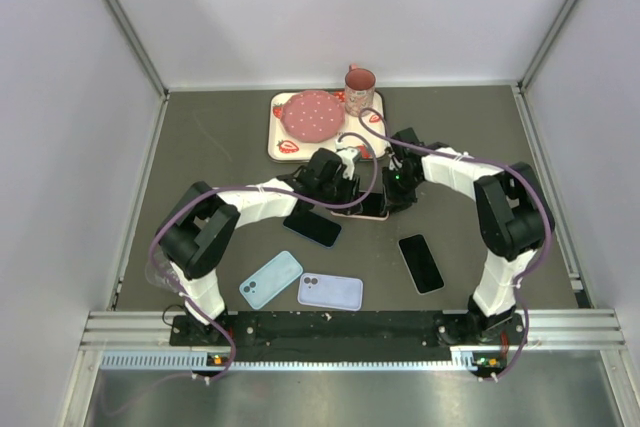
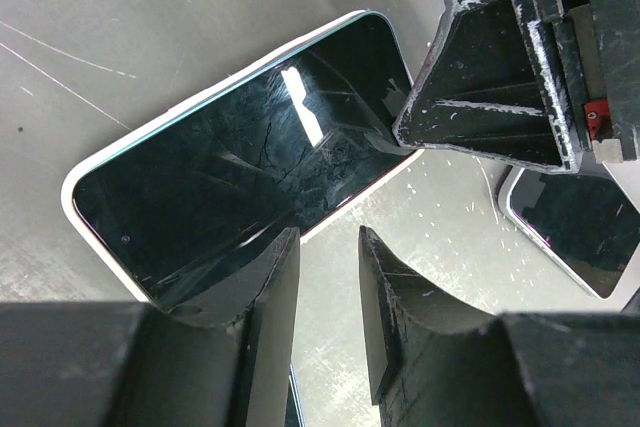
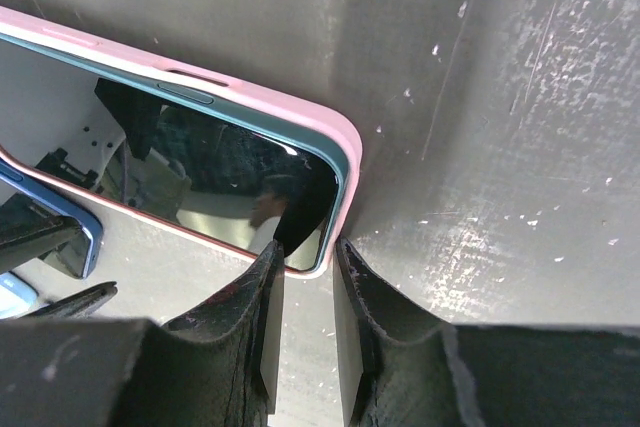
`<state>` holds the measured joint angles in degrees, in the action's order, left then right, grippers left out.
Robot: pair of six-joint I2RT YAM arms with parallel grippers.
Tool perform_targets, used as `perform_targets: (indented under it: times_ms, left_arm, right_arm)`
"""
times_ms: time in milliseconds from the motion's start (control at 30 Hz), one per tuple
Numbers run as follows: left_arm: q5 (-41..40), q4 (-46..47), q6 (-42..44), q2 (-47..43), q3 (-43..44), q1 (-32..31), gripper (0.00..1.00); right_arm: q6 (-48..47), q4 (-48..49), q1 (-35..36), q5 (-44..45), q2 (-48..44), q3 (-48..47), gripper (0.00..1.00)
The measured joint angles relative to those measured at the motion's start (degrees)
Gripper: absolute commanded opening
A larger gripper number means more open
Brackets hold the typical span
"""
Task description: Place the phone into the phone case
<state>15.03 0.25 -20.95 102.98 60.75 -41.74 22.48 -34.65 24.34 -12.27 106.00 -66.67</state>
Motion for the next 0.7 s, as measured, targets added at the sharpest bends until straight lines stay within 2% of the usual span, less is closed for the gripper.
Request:
perform_targets:
  times_ms: [500,600,700]
  left_arm:
    - [-2.32,-0.70,0.52,0.00,0.42,-1.18,0.36]
    - [-2.51,-0.70,0.74,0.00,0.42,-1.18,0.36]
    - [-2.62,-0.68,1.03,0.00,0.42,-1.18,0.36]
  right_arm:
    - [-0.90,-1.33,1.77,3.26,-0.72,-1.27,0.28]
    - [-1.42,-1.07,2.10,3.82,-1.16,-1.09,0.34]
    - [-1.92,-0.04,2.45,4.72,-2.25,0.00,0.45]
